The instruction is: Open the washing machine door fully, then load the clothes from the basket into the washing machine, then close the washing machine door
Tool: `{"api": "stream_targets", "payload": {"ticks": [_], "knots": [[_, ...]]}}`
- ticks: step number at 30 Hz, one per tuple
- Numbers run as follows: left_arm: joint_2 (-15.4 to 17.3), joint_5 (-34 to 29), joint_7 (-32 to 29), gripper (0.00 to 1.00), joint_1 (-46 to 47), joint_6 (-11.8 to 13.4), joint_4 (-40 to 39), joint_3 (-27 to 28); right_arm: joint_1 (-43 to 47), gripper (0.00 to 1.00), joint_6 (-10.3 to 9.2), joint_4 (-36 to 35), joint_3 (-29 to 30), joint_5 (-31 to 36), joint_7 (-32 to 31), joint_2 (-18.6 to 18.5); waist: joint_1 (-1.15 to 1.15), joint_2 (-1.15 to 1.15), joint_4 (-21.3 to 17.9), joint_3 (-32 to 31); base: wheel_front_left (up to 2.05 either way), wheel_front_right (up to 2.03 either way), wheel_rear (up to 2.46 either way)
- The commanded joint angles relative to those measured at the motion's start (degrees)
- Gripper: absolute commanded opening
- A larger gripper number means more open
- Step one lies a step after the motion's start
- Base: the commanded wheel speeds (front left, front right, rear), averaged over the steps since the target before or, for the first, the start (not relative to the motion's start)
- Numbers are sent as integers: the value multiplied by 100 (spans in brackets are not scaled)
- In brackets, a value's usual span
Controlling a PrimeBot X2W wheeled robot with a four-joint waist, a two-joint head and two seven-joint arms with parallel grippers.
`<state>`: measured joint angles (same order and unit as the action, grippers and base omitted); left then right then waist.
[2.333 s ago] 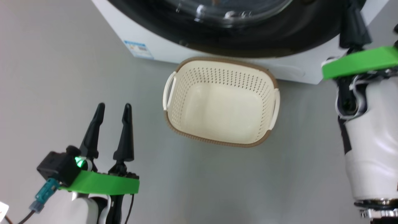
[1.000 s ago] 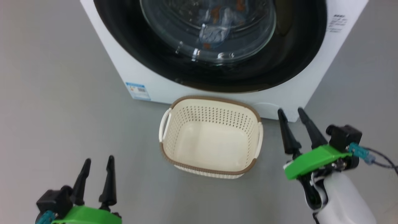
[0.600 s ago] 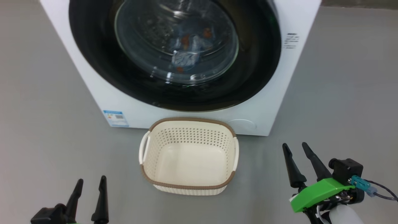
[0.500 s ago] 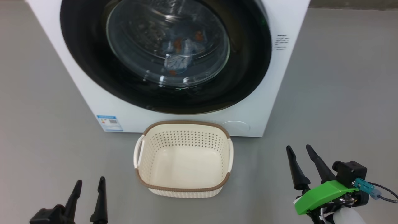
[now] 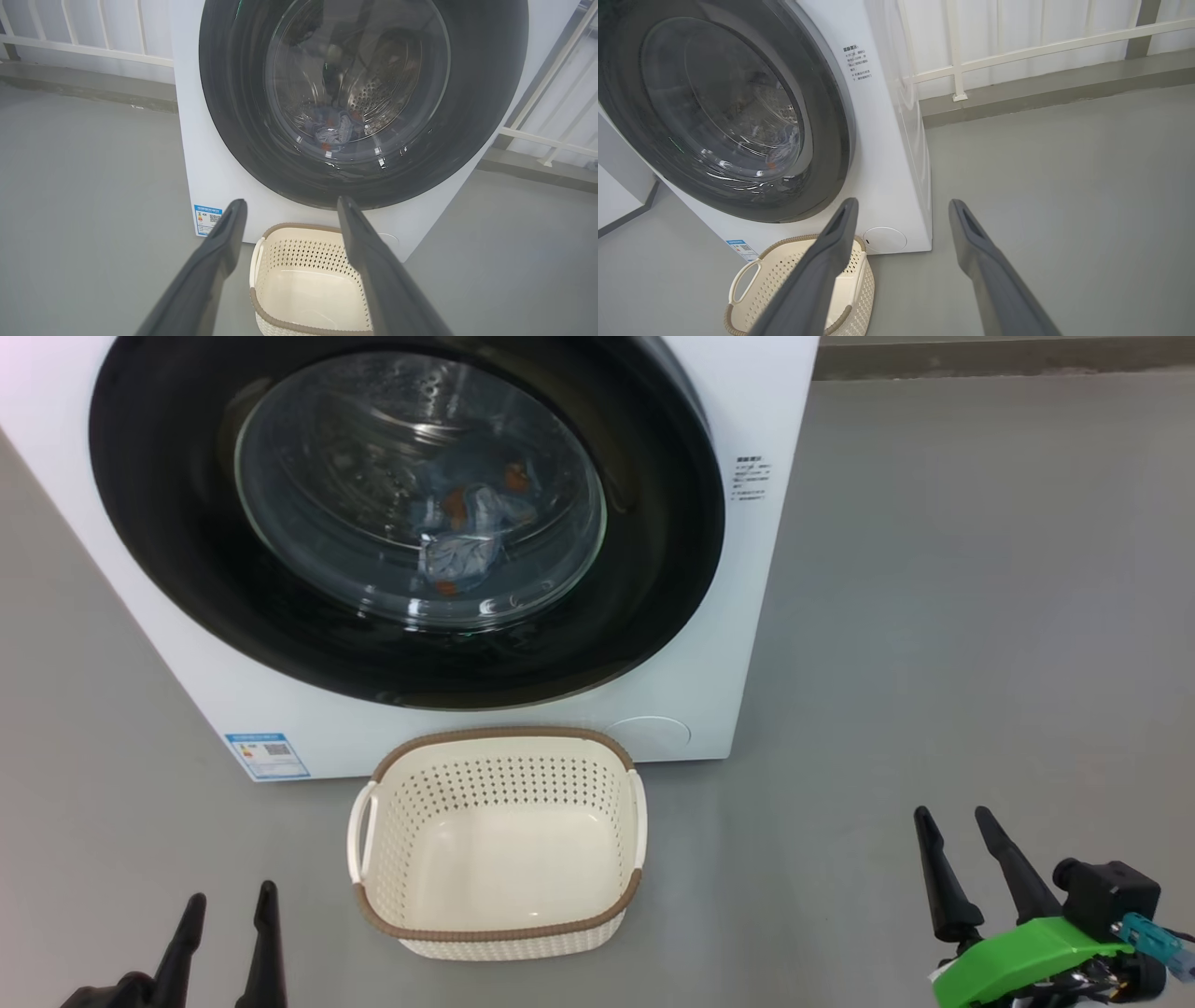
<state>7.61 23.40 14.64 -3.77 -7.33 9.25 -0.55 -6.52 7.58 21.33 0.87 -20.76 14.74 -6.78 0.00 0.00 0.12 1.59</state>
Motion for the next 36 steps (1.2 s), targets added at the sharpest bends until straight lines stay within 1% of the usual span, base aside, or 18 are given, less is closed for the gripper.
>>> {"api": "stream_targets", "payload": {"ticks": [1, 11, 36], "knots": [[117, -49, 36, 100, 55, -15, -159, 229, 32, 100, -9, -182, -76, 71, 26, -56, 0, 0, -67, -9, 0, 0, 0], [120, -117, 36, 100, 53, -15, -140, 285, 307, 100, -9, -277, 80, 74, 26, -34, 0, 0, -159, 7, 0, 0, 0], [123, -179, 36, 100, 52, -15, -279, 296, 285, 100, -9, -298, 86, 142, 26, 7, 0, 0, -198, 33, 0, 0, 0]]}}
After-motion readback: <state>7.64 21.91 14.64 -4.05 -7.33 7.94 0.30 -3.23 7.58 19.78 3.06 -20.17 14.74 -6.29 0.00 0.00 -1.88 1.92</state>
